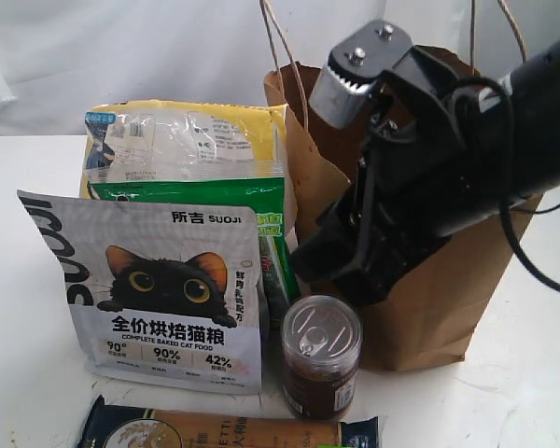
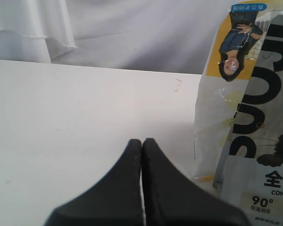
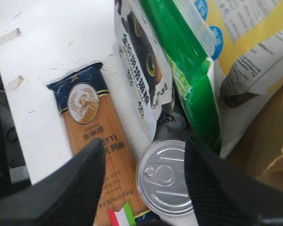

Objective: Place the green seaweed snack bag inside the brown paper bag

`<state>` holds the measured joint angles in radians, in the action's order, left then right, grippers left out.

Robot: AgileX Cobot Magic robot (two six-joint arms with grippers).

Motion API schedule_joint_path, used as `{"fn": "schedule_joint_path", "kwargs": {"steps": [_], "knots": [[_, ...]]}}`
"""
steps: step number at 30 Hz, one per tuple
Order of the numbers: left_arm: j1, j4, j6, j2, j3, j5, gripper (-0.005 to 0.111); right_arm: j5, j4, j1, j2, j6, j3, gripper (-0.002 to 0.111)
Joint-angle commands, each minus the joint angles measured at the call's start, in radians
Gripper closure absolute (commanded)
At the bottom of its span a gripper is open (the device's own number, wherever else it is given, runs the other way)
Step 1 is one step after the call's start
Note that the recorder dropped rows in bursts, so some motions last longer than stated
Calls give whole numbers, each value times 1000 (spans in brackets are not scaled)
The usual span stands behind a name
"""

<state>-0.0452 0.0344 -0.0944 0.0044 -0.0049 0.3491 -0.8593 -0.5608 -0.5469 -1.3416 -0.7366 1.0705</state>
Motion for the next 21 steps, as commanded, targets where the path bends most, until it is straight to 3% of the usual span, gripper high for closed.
{"fn": "schedule_joint_path", "kwargs": {"steps": [1, 9, 21], "knots": [[-5, 2, -1, -4, 5, -9, 107, 131, -60, -5, 2, -11, -88, 60], [-5, 2, -1, -4, 5, -9, 107, 235, -104, -5, -23, -83, -160, 60], [-5, 2, -1, -4, 5, -9, 107, 216, -27, -5, 32, -76, -141, 60]]}}
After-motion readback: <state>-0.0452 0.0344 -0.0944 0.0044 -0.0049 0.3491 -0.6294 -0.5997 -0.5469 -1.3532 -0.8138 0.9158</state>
